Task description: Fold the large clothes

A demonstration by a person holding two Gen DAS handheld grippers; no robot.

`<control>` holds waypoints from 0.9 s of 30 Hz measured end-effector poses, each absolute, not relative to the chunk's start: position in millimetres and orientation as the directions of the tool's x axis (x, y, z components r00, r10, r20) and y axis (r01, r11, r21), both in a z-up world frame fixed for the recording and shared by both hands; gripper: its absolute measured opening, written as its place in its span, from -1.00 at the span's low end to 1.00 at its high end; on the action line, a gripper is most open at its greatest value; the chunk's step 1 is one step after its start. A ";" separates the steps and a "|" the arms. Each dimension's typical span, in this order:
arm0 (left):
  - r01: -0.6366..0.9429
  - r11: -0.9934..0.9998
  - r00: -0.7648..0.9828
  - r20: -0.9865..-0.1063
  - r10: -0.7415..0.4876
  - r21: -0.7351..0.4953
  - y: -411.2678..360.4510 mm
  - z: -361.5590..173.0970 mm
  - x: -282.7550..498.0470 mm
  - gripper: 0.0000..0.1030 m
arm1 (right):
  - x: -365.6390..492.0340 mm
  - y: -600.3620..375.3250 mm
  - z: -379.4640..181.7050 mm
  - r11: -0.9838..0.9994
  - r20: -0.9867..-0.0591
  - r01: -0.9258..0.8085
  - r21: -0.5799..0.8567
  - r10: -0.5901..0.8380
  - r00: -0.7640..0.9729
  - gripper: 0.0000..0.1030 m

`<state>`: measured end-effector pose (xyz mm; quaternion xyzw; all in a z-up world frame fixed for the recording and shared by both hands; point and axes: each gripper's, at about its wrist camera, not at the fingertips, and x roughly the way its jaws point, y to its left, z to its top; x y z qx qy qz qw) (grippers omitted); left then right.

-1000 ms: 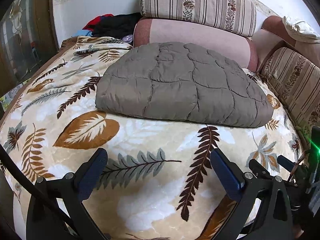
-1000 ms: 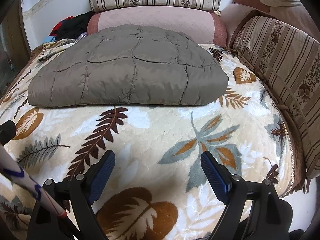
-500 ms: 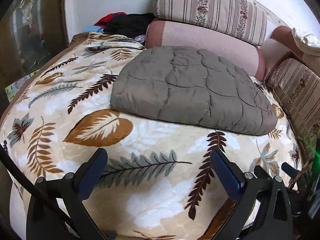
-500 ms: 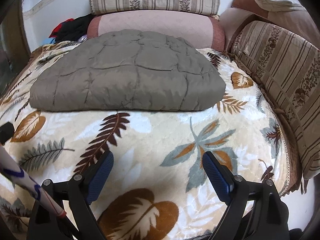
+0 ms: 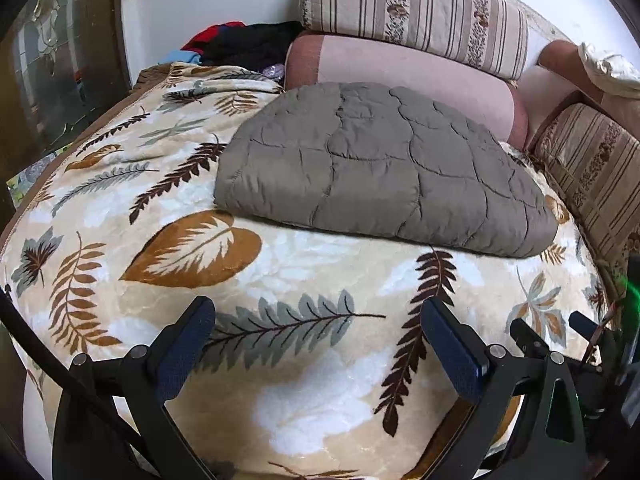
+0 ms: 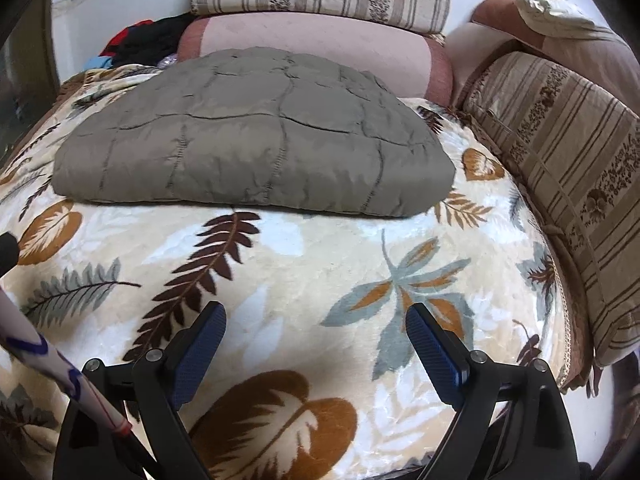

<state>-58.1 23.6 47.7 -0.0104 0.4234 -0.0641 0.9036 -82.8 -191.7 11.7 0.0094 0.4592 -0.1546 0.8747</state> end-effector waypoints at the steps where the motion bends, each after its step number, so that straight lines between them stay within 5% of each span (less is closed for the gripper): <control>1: 0.111 0.991 0.627 -0.769 -0.125 -0.070 21.6 46.1 -57.7 0.98 | -82.5 -194.0 10.3 0.951 -0.810 0.285 -0.121 -0.260 0.525 0.82; 27: 0.123 0.992 0.616 -0.783 -0.088 -0.015 8.8 34.2 -63.0 0.98 | -95.9 -199.6 20.3 0.947 -0.768 0.296 -0.124 -0.281 0.576 0.83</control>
